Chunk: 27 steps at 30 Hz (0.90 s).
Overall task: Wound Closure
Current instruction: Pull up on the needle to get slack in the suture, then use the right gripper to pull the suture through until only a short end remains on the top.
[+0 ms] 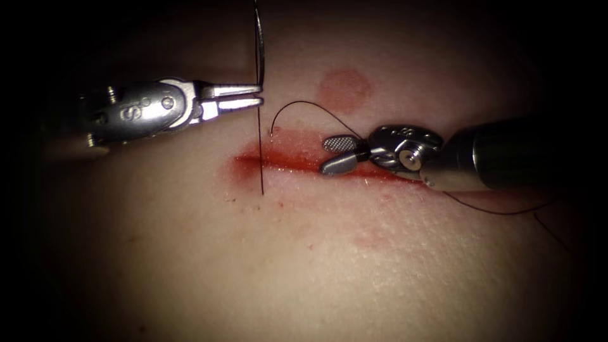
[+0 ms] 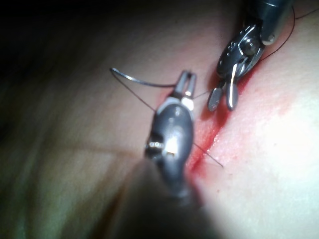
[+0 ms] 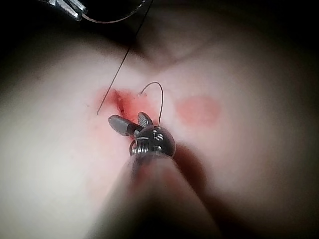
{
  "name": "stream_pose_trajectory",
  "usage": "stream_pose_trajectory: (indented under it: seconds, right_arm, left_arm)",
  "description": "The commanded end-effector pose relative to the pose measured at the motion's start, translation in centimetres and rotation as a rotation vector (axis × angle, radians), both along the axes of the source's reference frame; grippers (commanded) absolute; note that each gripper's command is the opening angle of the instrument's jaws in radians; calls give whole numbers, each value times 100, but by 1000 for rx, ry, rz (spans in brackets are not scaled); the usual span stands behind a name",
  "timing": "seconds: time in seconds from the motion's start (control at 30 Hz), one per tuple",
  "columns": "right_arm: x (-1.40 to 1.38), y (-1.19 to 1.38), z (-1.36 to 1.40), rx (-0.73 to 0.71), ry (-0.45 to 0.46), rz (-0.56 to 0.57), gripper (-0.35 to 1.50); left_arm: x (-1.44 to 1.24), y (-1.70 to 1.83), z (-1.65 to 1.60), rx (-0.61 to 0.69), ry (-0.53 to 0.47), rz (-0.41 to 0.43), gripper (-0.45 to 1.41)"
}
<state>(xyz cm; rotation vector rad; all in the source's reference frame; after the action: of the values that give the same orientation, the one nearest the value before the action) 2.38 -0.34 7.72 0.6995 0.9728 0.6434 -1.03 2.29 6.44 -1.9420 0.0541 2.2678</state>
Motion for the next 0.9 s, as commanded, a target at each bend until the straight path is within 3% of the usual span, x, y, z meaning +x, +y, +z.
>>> stream_pose_trajectory:
  seconds: [0.03,0.4,0.9]
  right_arm:
    - [6,-5,5,2,4,-1,123]
    - [8,-4,-5,3,10,1,123]
    - [59,-34,-40,-103,80,-74,128]
  left_arm:
    - [-4,4,5,4,-8,0,-35]
    - [12,37,-12,25,-26,-24,-35]
    - [51,-11,20,30,-14,-16,-35]
